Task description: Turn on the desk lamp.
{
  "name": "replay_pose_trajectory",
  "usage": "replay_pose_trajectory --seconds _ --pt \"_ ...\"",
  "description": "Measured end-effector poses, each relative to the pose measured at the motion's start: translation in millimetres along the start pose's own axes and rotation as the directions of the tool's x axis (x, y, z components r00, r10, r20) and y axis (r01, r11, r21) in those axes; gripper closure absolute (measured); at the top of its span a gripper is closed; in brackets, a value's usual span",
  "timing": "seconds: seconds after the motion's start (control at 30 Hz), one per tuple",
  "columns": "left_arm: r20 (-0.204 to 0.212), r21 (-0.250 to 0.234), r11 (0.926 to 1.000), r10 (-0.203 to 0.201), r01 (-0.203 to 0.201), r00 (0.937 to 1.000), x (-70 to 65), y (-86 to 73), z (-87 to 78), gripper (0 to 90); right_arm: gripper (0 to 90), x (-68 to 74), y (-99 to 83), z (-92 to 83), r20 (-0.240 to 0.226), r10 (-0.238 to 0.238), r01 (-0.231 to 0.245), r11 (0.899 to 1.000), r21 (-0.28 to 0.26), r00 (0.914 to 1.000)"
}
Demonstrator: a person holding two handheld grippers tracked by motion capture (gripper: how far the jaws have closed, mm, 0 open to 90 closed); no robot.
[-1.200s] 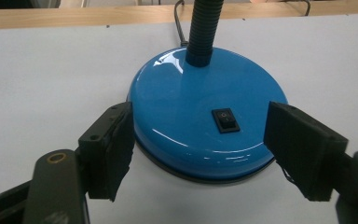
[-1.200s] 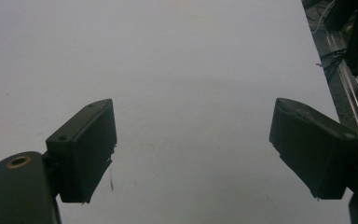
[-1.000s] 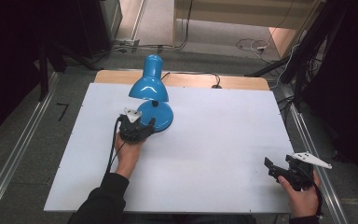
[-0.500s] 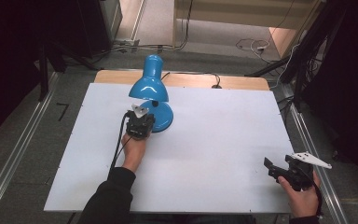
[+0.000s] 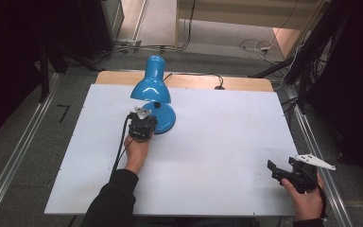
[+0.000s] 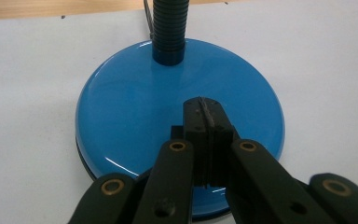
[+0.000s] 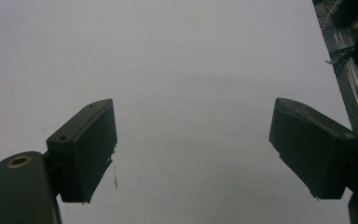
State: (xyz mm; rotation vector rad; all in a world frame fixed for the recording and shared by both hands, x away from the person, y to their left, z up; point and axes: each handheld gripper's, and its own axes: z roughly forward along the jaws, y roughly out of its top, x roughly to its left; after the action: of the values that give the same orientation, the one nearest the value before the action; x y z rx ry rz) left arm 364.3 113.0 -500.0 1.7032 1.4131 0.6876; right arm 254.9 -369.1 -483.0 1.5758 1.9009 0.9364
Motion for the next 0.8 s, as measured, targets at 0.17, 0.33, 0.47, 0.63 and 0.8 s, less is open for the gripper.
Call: replay_pose_trajectory --seconds 0.17,0.33,0.47,0.63,0.8 --pt "0.008 -0.004 0.9999 -0.015 0.015 0.9999 -0.4 -0.7 1.7 90.0 13.7 -0.1 0.0 -0.2 -0.002 0.001 -0.001 1.000 -0.001 1.0000" --pt "0.005 -0.003 0.9999 -0.017 0.017 0.9998 -1.2 -0.7 2.1 90.0 13.7 -0.5 -0.1 0.0 -0.004 0.002 -0.002 1.000 -0.001 1.0000" --pt "0.006 -0.003 0.9999 -0.015 0.015 0.9999 -1.2 -0.9 2.0 90.0 13.7 -0.2 -0.1 0.0 -0.004 0.002 -0.002 1.000 0.001 1.0000" --pt "0.004 0.002 0.9999 -0.012 0.012 0.9999 -1.3 -1.0 1.5 90.0 13.7 -0.5 -0.1 0.0 -0.003 0.003 -0.003 1.000 0.001 1.0000" --pt "0.000 -0.001 1.0000 -0.009 0.009 1.0000 -2.0 -1.2 1.2 90.0 13.7 -0.2 -0.3 -0.4 -0.004 0.004 -0.004 1.000 0.001 1.0000"
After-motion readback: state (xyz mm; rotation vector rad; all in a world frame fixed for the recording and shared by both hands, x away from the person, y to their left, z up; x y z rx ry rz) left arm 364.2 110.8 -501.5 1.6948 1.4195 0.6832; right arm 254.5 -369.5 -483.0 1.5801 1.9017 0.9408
